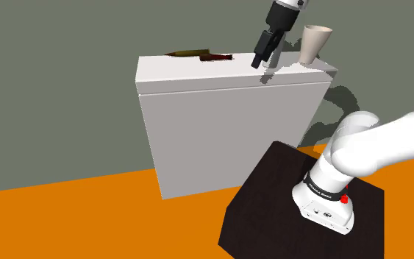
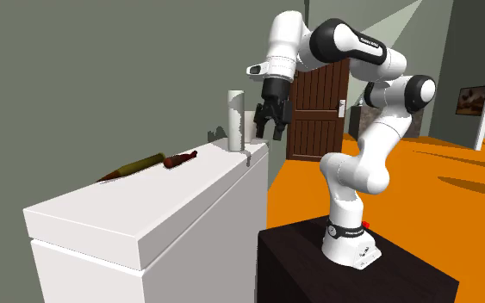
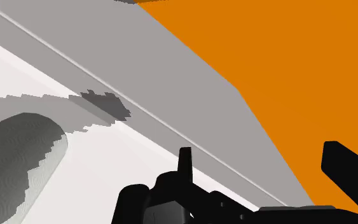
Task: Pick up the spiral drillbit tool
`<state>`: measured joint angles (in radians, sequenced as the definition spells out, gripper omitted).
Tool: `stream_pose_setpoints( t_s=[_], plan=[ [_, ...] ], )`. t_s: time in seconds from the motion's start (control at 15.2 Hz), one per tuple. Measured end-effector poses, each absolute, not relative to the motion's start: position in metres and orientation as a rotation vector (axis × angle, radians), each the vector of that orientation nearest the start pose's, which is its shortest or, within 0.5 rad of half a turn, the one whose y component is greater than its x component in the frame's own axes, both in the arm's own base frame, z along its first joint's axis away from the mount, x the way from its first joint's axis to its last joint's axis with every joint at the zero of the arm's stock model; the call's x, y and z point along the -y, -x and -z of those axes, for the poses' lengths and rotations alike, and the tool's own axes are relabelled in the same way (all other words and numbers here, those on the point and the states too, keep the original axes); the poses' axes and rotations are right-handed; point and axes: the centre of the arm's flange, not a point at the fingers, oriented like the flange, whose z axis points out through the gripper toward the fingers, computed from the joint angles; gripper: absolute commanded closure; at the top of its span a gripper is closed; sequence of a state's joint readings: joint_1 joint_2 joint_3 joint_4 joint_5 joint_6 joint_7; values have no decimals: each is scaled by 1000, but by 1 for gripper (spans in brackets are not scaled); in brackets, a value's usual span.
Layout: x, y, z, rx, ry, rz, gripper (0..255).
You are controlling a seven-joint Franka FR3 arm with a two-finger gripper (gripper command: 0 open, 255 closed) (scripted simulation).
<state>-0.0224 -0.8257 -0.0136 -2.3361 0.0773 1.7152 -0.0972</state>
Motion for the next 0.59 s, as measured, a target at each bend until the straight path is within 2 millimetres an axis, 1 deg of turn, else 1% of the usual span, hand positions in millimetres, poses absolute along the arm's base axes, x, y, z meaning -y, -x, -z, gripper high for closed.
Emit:
stream_pose_setpoints(
  t_s=[0.07, 0.2, 0.33, 0.4, 0.46, 0.59],
  plan=[
    [6, -310, -627, 93, 3049, 321, 0],
    [17, -321, -626, 172, 3049, 318, 0],
    [32, -341, -625, 295, 3044, 313, 0],
    [42, -352, -628, 360, 3040, 309, 0],
    [49, -362, -623, 429, 3034, 305, 0],
    [62, -384, -622, 566, 3017, 300, 0]
  ],
)
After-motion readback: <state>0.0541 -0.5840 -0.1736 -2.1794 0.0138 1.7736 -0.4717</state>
